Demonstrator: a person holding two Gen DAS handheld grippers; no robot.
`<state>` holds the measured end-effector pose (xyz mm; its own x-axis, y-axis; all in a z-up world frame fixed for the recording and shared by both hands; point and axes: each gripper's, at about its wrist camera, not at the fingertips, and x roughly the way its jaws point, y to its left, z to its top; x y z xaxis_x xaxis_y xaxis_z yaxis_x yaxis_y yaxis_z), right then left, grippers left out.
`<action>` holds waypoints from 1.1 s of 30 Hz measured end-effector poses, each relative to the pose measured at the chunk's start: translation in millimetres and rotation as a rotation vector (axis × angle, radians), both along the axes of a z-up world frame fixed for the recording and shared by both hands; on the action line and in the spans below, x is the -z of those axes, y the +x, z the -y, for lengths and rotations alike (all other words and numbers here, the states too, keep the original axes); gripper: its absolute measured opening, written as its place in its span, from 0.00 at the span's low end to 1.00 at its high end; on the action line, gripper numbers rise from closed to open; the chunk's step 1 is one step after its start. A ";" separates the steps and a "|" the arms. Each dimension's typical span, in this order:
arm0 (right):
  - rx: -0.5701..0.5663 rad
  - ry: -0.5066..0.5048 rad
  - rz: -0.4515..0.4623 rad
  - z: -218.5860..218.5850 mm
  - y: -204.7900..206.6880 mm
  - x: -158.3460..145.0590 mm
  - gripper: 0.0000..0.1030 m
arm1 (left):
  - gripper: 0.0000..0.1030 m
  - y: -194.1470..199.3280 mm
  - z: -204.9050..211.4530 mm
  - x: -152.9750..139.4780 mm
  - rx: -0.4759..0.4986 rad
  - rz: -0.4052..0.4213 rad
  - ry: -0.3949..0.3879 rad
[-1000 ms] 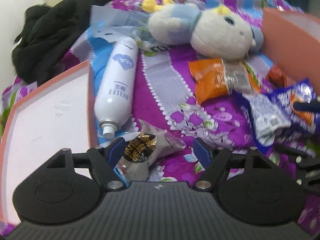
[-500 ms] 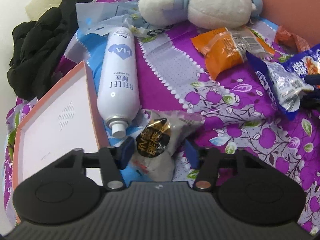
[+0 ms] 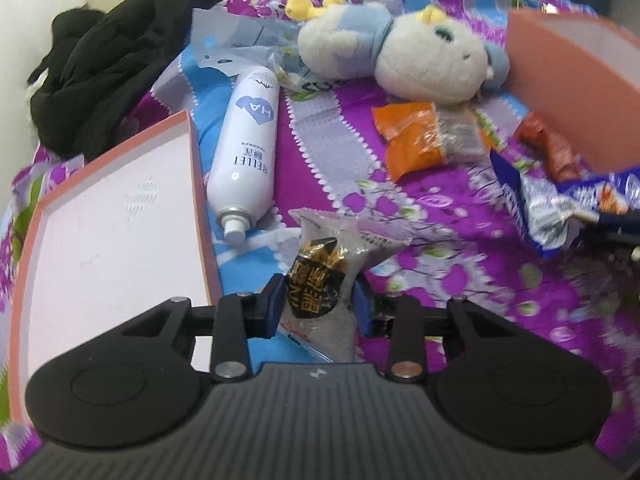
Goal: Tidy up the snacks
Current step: 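Grasp the clear black-labeled bag with the left tool while the right grasps the blue wrapper, then carry both held bags over the deep pink box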
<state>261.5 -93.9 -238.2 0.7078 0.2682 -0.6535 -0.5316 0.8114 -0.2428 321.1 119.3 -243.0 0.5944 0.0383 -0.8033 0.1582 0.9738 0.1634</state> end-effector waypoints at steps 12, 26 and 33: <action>0.105 0.129 -0.026 30.0 -55.5 -30.7 0.11 | 0.39 -83.3 20.5 -38.7 -0.089 0.043 -0.165; 0.262 0.342 -0.141 80.4 -94.0 -43.9 0.10 | 0.39 -159.4 50.4 -40.6 -0.177 0.045 -0.290; 0.313 0.395 -0.116 92.0 -111.7 -58.3 0.09 | 0.39 -178.7 62.9 -63.6 -0.211 0.062 -0.366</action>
